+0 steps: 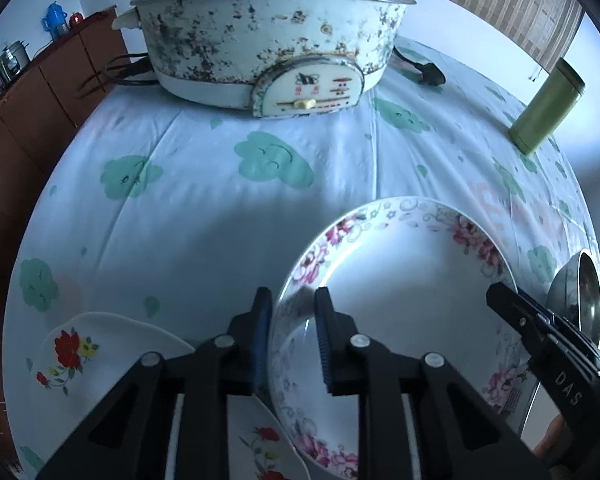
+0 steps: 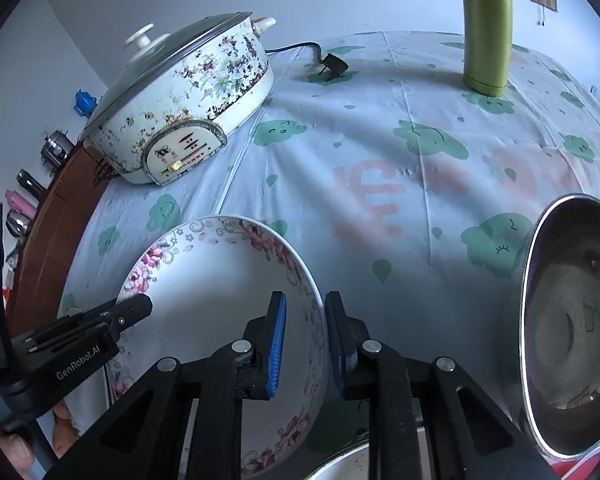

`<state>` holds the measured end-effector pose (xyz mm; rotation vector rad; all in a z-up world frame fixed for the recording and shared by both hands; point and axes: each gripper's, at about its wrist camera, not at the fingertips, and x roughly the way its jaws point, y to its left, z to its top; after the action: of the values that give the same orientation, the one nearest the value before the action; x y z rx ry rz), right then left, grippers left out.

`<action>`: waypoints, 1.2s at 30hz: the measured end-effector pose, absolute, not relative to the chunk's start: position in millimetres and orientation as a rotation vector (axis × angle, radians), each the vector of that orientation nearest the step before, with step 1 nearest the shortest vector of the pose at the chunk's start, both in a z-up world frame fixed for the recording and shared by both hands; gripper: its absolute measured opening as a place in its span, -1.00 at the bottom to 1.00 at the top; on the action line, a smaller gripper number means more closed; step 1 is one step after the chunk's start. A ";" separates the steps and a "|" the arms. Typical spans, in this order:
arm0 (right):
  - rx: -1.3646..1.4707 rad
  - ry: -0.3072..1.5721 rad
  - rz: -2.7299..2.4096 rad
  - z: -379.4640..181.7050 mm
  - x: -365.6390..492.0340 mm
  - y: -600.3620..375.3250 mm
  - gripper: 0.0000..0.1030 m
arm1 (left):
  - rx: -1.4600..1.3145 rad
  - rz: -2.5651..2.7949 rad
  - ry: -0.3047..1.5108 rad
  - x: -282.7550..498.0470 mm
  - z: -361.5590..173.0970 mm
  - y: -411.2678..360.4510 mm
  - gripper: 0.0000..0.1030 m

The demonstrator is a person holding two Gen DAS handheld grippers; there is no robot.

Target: Organize plates and bowls

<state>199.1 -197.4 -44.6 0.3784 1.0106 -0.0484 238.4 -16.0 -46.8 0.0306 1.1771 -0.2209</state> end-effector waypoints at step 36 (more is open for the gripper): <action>0.403 1.098 -0.007 -59.9 203.7 -201.7 -0.65 | -0.017 -0.306 1.193 244.3 -48.8 -15.4 -0.28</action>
<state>203.7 -201.7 -59.9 0.4026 1.0978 -0.0065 244.3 -15.4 -48.8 -0.0170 1.1930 -0.3056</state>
